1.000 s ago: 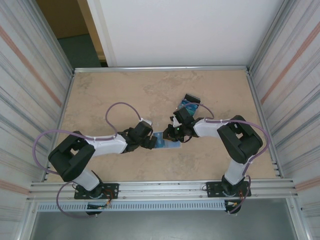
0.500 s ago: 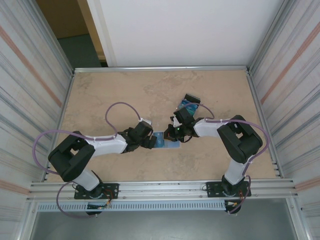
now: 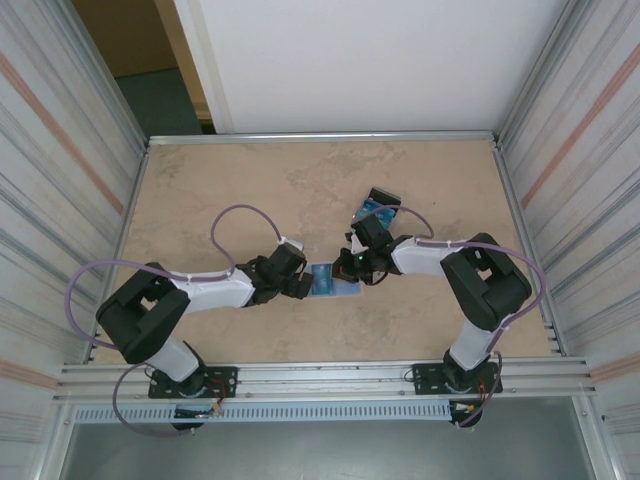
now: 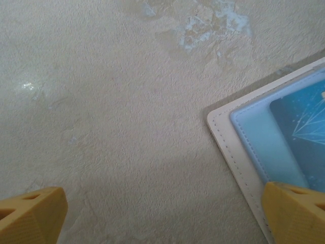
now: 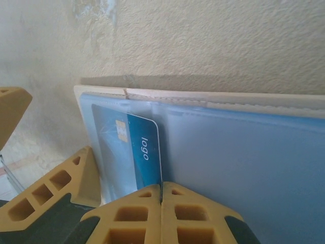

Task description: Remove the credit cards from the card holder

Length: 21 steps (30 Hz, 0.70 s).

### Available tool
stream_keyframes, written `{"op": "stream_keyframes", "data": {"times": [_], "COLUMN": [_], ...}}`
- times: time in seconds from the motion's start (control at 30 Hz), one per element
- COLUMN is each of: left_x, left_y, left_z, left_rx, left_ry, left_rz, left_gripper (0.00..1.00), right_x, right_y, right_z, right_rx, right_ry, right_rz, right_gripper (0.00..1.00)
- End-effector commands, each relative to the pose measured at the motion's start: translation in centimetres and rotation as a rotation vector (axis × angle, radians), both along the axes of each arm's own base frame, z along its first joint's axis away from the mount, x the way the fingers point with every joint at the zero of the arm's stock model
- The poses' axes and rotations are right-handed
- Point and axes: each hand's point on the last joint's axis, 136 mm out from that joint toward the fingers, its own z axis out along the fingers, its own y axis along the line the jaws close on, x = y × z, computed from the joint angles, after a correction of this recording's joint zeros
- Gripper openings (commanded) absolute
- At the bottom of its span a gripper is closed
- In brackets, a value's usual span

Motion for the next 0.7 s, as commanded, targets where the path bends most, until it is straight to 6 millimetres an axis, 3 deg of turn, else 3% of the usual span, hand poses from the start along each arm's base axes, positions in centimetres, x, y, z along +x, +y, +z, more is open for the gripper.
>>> {"op": "stream_keyframes", "data": {"times": [0.0, 0.43, 0.67], "left_x": [-0.5, -0.2, 0.5], "left_y": [0.7, 0.3, -0.6], "left_z": [0.1, 0.7, 2.6], "left_rx": [0.042, 0.028, -0.002], "left_ry": [0.01, -0.007, -0.05], "left_rz": [0.001, -0.01, -0.029], "left_gripper": [0.99, 0.99, 0.99], "right_x": [-0.3, 0.0, 0.1], "right_y": [-1.3, -2.3, -1.9], "right_z": [0.0, 0.6, 0.8], "right_rx": [-0.047, -0.081, -0.063], "right_ry": [-0.013, -0.036, -0.036], "right_rz": [-0.001, -0.004, -0.004], "right_gripper": [0.0, 0.0, 0.0]}}
